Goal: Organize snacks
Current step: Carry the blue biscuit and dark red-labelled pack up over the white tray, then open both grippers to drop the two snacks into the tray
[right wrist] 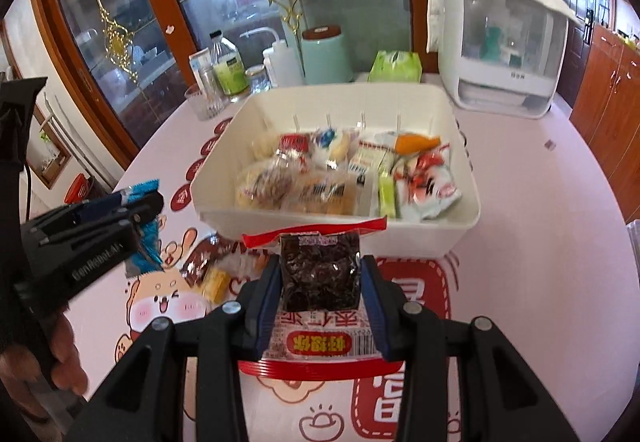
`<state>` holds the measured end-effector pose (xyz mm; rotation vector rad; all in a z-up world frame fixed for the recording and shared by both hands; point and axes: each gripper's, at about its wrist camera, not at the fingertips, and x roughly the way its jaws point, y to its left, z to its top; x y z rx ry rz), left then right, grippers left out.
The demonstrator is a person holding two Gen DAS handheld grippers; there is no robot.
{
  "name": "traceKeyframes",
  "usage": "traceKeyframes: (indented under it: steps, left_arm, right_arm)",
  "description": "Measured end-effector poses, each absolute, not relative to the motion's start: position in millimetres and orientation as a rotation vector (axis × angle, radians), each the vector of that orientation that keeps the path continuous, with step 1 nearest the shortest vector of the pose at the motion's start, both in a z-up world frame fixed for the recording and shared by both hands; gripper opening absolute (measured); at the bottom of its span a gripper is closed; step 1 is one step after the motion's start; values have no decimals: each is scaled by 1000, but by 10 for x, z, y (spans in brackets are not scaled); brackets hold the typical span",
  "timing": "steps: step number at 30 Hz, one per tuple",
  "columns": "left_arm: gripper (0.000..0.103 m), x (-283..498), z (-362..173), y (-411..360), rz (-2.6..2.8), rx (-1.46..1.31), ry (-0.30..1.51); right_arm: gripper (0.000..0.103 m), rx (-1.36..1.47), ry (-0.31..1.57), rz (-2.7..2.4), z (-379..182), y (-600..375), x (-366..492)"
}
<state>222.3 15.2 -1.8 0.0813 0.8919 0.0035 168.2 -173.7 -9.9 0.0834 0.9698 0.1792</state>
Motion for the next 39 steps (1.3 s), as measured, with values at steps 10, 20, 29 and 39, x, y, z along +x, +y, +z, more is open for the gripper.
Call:
traceKeyframes:
  steps: [10,20,29,39]
  left_arm:
    - [39,2664,609,123,-65,115,823]
    - [40,3052,806,-100,-107,177,804]
    - [40,3353,671,-267,-142,196,832]
    - [40,3665,317,-373,-179,142,906]
  right_arm:
    - [39,78,886,148,380,-1858,2076]
    - [39,76,771,122,950,-1887,2538]
    - [40,76,747,77,1014,-1875,2929]
    - [40,118,835,18,578,-1960,3335]
